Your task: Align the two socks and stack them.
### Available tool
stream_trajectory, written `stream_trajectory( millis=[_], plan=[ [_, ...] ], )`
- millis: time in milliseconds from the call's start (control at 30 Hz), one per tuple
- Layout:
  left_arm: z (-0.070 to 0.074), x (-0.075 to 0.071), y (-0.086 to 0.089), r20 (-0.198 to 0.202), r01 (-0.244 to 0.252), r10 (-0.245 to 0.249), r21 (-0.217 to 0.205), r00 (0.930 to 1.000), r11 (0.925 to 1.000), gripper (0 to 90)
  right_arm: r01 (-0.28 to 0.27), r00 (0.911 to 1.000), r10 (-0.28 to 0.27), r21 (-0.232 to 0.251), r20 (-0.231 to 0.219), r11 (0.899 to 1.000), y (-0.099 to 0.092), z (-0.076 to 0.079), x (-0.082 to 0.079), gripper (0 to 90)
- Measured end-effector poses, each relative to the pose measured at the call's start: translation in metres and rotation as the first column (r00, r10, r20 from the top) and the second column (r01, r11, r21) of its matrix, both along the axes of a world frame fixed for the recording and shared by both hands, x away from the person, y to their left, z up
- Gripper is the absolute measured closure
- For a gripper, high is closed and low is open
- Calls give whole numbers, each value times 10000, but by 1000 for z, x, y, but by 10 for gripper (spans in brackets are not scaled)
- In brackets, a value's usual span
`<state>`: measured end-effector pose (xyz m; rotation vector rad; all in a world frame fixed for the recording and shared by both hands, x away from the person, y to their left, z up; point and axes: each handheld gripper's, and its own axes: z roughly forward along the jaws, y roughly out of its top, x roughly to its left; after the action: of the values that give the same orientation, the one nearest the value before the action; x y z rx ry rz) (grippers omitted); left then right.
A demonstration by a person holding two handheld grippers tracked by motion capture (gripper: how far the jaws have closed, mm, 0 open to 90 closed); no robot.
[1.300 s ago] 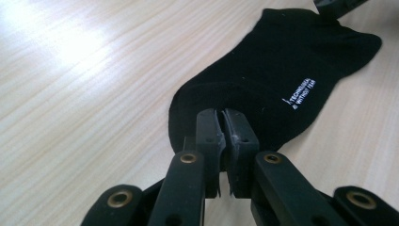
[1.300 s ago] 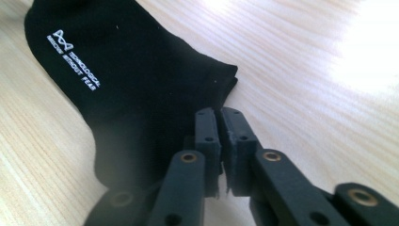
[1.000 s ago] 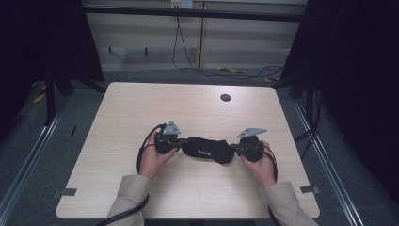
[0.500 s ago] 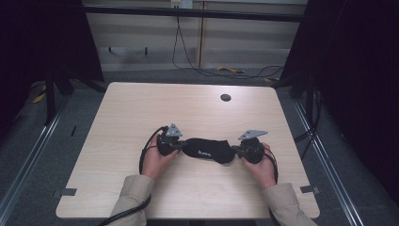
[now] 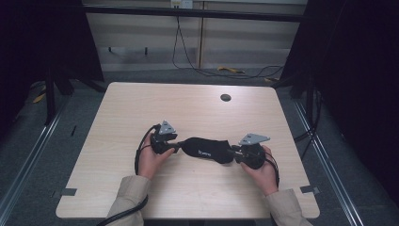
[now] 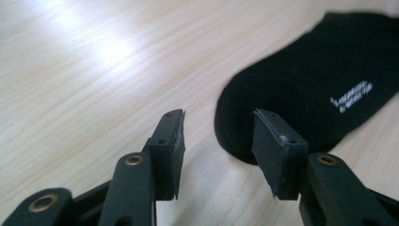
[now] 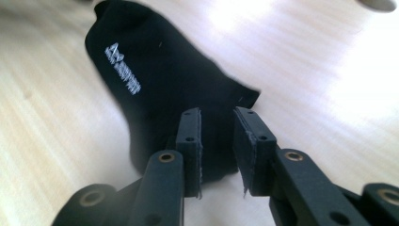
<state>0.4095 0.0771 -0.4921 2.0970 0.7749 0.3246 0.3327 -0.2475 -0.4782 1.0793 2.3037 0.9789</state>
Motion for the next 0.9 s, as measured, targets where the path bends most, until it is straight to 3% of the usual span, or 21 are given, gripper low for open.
stream_trajectory(
  millis=[67, 133, 233, 267, 433, 500, 567, 600, 633, 733, 800, 900],
  plan=[
    [-1, 0, -6, -158, 80, -83, -202, 9998, 9998, 574, 57, 10000, -57, -5, -23, 10000, 1, -4, -3, 741],
    [-3, 1, -13, -208, 286, -286, -18, 9994, 9996, 604, 16, 9999, -15, 71, -140, 10000, 3, -8, -4, 748],
    [-10, 0, -18, -418, 510, -495, 355, 9979, 9981, 679, -81, 9997, 76, -220, -213, 9997, 6, -11, -4, 750],
    [-14, -2, -18, -350, 727, -701, 801, 9969, 9941, 691, -211, 9996, 205, -329, -196, 9992, 8, -14, -5, 751],
    [-12, -6, -15, -392, 950, -918, 905, 9950, 9914, 711, -341, 9992, 333, -365, -219, 9988, 9, -16, -6, 750],
    [-10, -7, -12, -472, 849, -808, 908, 9956, 9922, 705, -329, 9991, 318, -382, -281, 9987, 9, -16, -6, 749],
    [-3, -4, -2, -333, 175, -168, 209, 9993, 9996, 705, -260, 9993, 248, -426, -280, 9988, 10, -16, -7, 748],
    [-3, -4, -2, -333, 175, -168, 209, 9993, 9996, 712, -260, 9993, 248, -426, -280, 9988, 10, -16, -7, 748],
    [3, -2, -1, -152, -143, 142, -50, 9998, 9999, 715, -292, 9993, 280, -454, -257, 9985, 10, -15, -6, 748],
    [4, 4, -8, -48, -100, 100, 34, 9999, 9999, 718, -270, 9993, 260, -384, -284, 9989, 10, -16, -6, 749],
    [2, 6, -12, -186, -47, 47, 0, 9998, 10000, 718, -271, 9993, 261, -350, -278, 9990, 10, -16, -6, 749],
    [-12, 5, -21, -454, 287, -257, 660, 9986, 9974, 717, -333, 9992, 328, -268, -216, 9991, 9, -17, -6, 749]
  ],
)
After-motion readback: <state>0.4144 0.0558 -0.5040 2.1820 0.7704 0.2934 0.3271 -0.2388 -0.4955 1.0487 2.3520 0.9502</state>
